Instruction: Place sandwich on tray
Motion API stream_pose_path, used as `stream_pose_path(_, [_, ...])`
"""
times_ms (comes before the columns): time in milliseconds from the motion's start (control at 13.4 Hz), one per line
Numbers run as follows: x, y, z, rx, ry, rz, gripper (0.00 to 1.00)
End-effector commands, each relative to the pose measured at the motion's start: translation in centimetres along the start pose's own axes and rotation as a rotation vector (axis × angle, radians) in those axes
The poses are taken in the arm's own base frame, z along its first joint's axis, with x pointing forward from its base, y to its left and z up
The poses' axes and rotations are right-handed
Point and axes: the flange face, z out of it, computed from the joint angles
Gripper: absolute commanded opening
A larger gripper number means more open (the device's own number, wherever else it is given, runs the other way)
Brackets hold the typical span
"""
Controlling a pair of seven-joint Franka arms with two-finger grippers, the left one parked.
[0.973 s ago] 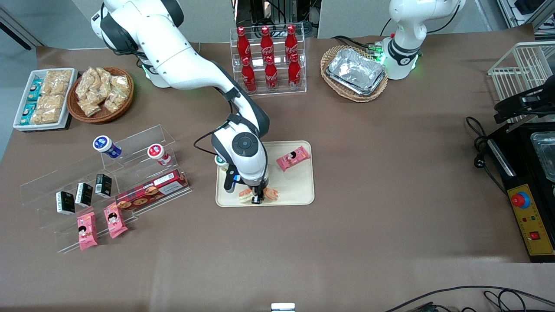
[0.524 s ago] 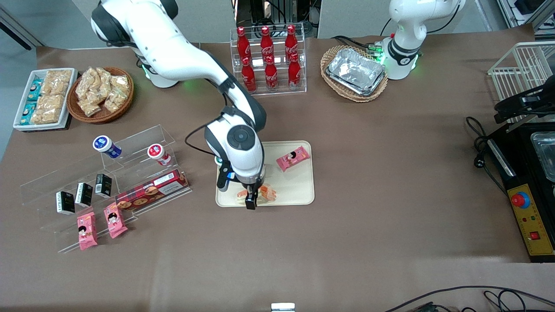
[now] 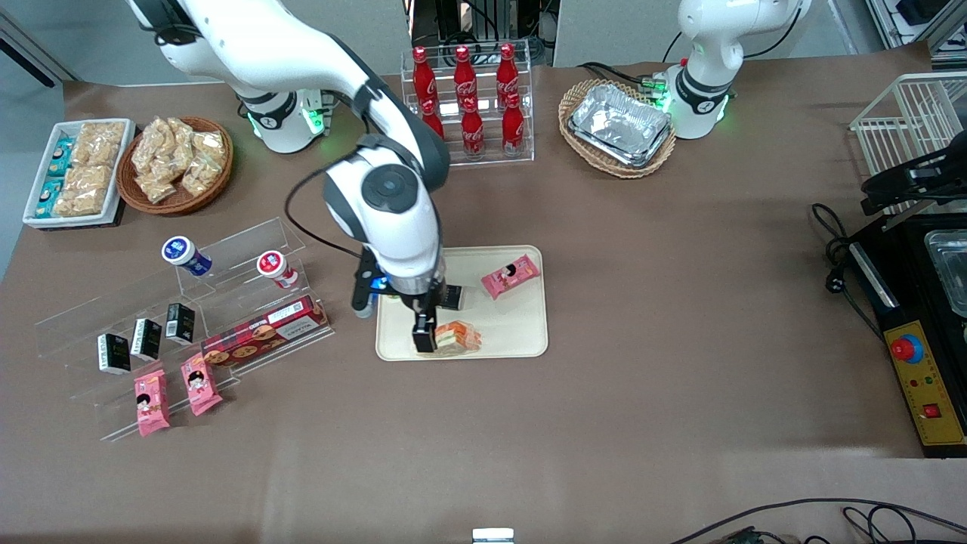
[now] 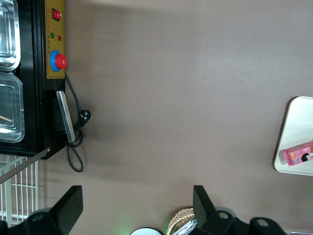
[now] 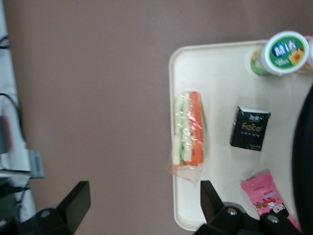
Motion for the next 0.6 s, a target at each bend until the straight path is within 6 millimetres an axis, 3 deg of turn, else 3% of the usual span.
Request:
stream_pose_path(0, [3.2,-1.8,-4.6,-0.015,-0.079,-0.068,1.0])
stream_pose_path(150, [7.2,-3.3,-7.1,-0.051,-0.068,-0.164,1.0])
stream_pose_path(374, [12.8,-4.2,-10.1,-0.147,-0.063,-0.447,1.0])
stream_pose_path(524, [17.6,-5.7,-12.5,-0.153,-0.144,-0.476,1.0])
